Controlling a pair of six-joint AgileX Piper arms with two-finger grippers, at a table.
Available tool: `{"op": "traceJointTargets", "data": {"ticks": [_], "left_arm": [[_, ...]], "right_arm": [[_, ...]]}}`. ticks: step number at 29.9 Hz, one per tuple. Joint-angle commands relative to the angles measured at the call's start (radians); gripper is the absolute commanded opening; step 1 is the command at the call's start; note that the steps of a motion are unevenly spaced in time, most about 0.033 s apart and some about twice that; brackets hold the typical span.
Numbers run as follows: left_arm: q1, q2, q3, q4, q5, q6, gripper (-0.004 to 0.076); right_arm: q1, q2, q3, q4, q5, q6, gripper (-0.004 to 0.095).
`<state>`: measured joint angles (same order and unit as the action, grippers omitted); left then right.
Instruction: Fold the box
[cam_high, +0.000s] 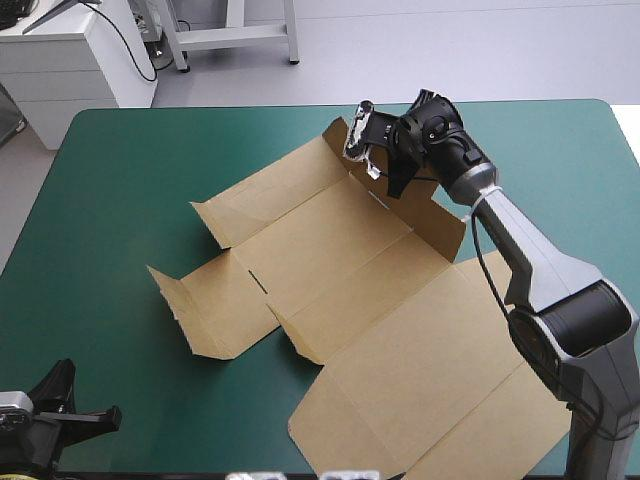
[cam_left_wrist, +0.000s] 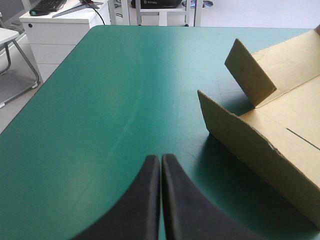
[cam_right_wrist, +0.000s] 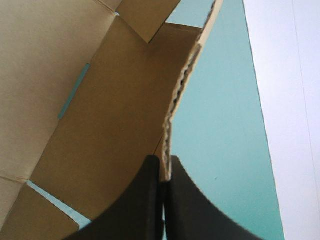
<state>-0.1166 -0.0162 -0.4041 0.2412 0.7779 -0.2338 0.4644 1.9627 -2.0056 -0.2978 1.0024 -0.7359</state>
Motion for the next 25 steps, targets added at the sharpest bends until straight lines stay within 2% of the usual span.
{"op": "traceJointTargets", "data": {"ticks": [1,12,25], "left_arm": [[0.0,-0.008,-0.024,0.004,-0.071,-0.001,-0.0008],[0.0,-0.008,-0.024,0.004,-0.071,-0.001,-0.0008],[0.0,-0.008,-0.024,0.004,-0.071,-0.002,-0.0008]], "right_arm": [[0.032,-0.084,-0.032,-0.033,-0.038,-0.03,0.0001],[0.142,-0.11,-0.032,-0.041,-0.023,-0.038,0.0001],[0.256,-0.097,-0.03,-0.034,-0.114,-0.093,0.0001]]}}
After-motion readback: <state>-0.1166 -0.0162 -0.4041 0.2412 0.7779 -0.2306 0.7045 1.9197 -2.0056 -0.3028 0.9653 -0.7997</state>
